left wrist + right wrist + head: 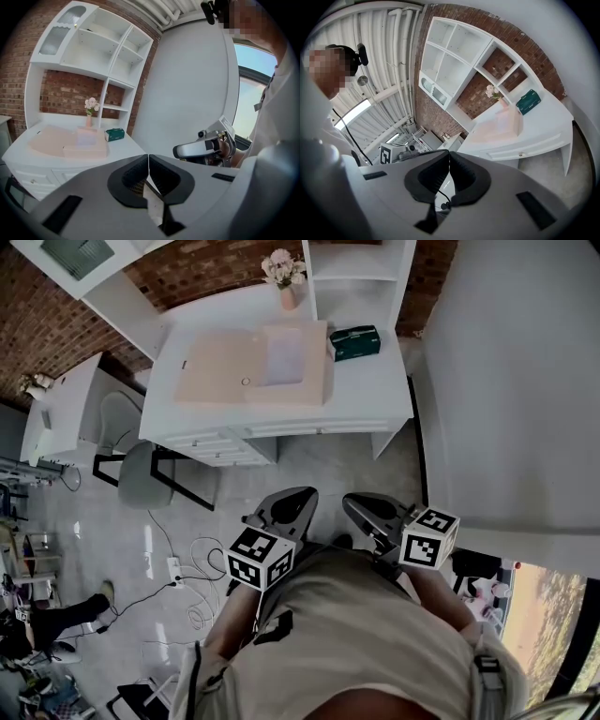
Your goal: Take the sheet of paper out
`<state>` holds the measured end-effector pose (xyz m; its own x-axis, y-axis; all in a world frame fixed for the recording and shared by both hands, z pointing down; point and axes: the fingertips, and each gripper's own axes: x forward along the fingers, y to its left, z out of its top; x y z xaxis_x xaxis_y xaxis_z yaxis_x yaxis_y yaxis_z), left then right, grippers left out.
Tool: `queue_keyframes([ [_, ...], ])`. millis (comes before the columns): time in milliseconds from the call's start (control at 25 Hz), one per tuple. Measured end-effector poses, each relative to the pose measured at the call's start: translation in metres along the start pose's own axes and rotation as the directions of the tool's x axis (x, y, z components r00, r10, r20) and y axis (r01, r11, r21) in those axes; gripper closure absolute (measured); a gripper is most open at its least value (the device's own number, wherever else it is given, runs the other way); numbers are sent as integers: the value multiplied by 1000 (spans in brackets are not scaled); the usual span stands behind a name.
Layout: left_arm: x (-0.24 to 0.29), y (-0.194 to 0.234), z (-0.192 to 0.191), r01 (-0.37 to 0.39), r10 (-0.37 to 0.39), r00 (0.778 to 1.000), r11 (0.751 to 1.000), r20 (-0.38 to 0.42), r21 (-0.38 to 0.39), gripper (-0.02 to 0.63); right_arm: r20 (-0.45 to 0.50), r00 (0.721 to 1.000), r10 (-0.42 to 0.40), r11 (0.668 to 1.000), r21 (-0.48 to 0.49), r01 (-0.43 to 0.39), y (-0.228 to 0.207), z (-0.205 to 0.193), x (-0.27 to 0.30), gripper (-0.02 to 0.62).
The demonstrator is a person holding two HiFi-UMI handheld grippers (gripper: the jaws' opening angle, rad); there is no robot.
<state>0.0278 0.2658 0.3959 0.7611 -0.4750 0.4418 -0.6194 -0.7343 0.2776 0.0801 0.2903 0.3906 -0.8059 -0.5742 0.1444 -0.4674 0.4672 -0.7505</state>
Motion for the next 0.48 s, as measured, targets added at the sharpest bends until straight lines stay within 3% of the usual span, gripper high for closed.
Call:
queue_keyframes([
  [200, 4, -1, -1, -21, 21, 1000, 1000, -8, -6, 584, -15, 1000, 20, 1000, 6, -20, -3, -1, -1, 570],
  [480, 12, 15, 13, 9, -9, 1000, 1000, 4, 7, 584, 2, 1000, -24, 1000, 9, 24, -13, 9, -3, 569],
])
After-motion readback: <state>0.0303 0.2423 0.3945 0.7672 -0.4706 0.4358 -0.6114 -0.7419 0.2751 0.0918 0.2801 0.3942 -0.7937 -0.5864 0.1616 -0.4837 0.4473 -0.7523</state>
